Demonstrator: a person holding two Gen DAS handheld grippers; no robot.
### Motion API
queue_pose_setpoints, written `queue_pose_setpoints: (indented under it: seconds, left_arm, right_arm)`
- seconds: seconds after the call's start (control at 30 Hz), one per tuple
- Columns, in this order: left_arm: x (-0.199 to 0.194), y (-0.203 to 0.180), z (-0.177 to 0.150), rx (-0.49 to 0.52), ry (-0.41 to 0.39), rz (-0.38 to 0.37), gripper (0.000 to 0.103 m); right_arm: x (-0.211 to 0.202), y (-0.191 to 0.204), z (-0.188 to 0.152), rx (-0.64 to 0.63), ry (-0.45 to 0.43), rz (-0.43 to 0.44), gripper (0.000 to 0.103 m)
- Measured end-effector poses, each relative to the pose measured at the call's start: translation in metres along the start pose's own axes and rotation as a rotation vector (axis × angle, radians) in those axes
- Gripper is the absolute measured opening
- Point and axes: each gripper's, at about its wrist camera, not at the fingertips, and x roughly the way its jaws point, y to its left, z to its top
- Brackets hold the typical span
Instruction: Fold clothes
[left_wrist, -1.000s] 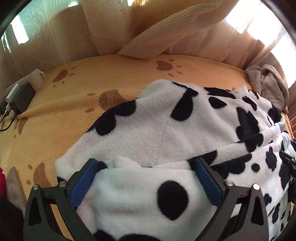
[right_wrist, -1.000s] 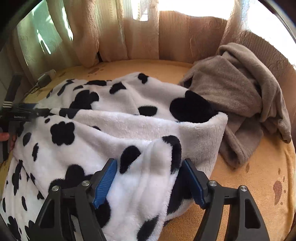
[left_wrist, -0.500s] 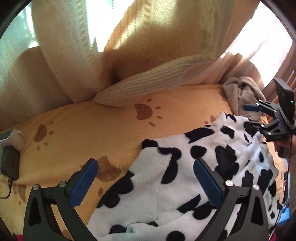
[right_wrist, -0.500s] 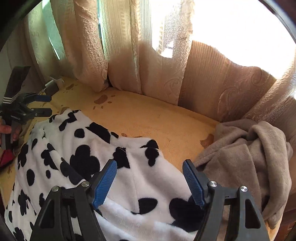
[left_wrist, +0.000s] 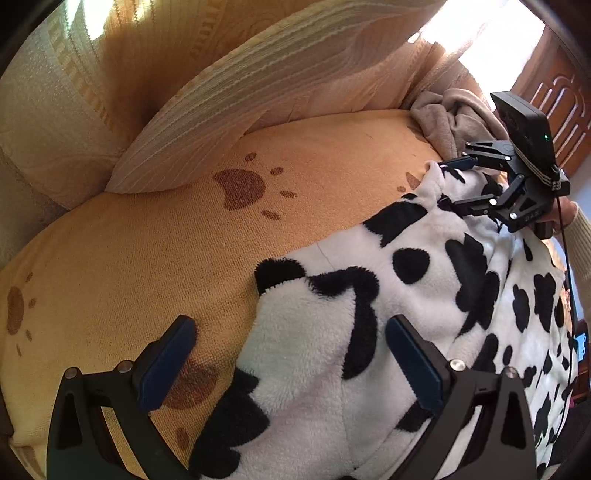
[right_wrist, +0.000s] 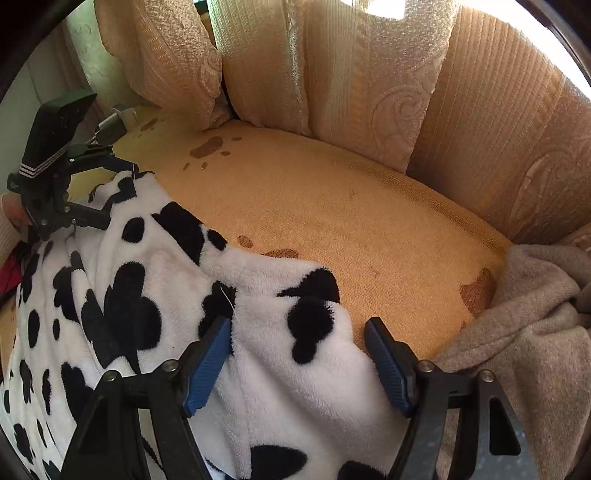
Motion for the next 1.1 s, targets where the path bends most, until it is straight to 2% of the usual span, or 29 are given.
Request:
queue_pose_setpoints:
  seconds: [0.03,0.07,0.1,0.13,0.17,0.2,0.23,0.3,0.37,0.47,0.6,0.67,0.77,0.8,0.83,0.9,0.97,1.03,1.1]
  left_arm:
    - [0.0,0.0,0.0,0.005,0.003,0.0,0.101]
    - [-0.002,0.0,0.001,0.008,0.002,0.0,0.098]
    - [-0.004,-0.001,0.002,0.01,-0.003,-0.004,0.081]
    - [-0.007,-0.001,0.003,0.004,-0.007,-0.022,0.051]
    - [-0.009,0.001,0.003,-0.016,-0.007,-0.056,0.035]
    - [-0.009,0.003,0.004,-0.039,-0.003,-0.076,0.024]
    - [-0.009,0.003,0.005,-0.05,0.004,-0.081,0.022]
    - [-0.006,-0.002,0.006,-0.031,0.018,-0.042,0.019]
    - [-0.009,-0.007,0.011,-0.03,-0.006,0.017,0.015]
    - [-0.015,-0.016,0.018,-0.018,-0.057,0.134,0.015]
    - [-0.007,-0.038,0.023,0.069,-0.091,0.299,0.015]
    - [0.004,-0.037,0.024,0.057,-0.074,0.321,0.017]
    - [0.008,-0.026,0.025,0.015,-0.085,0.3,0.022]
    - [0.006,-0.02,0.025,-0.002,-0.085,0.305,0.037]
    - [0.004,-0.013,0.024,-0.023,-0.082,0.307,0.06]
    - [0.0,0.004,0.021,-0.075,-0.073,0.289,0.078]
    - [-0.009,0.016,0.016,-0.123,-0.09,0.248,0.079]
    - [-0.019,0.022,0.01,-0.147,-0.102,0.259,0.083]
    - [-0.031,0.025,0.004,-0.156,-0.111,0.281,0.084]
  right_arm:
    - [-0.001,0.0,0.0,0.007,-0.004,0.01,0.071]
    - [-0.003,0.0,0.001,0.016,-0.01,0.022,0.056]
    - [-0.005,0.0,0.002,0.024,-0.015,0.033,0.04]
    - [-0.008,0.001,0.001,0.036,-0.026,0.028,0.034]
    - [-0.011,0.004,0.0,0.031,-0.036,0.01,0.027]
    - [-0.013,0.007,-0.001,0.024,-0.045,-0.009,0.023]
    - [-0.016,0.011,-0.002,0.017,-0.055,-0.029,0.021]
    - [-0.022,0.013,-0.004,0.026,-0.081,-0.068,0.01]
    - [-0.031,0.013,-0.006,0.038,-0.121,-0.109,0.01]
    - [-0.04,0.018,-0.006,0.028,-0.16,-0.174,0.01]
    - [-0.048,0.028,-0.009,-0.001,-0.207,-0.315,0.01]
    - [-0.042,0.024,-0.011,0.027,-0.2,-0.336,0.01]
    - [-0.02,0.009,-0.014,0.072,-0.132,-0.328,0.01]
    - [-0.019,0.004,-0.014,0.09,-0.127,-0.31,0.01]
    - [-0.018,-0.001,-0.014,0.109,-0.121,-0.291,0.01]
    - [-0.018,-0.011,-0.013,0.143,-0.111,-0.246,0.011]
    - [-0.02,-0.016,-0.014,0.167,-0.103,-0.206,0.02]
    - [-0.028,-0.015,-0.018,0.172,-0.106,-0.205,0.031]
    - [-0.046,-0.014,-0.022,0.17,-0.142,-0.226,0.051]
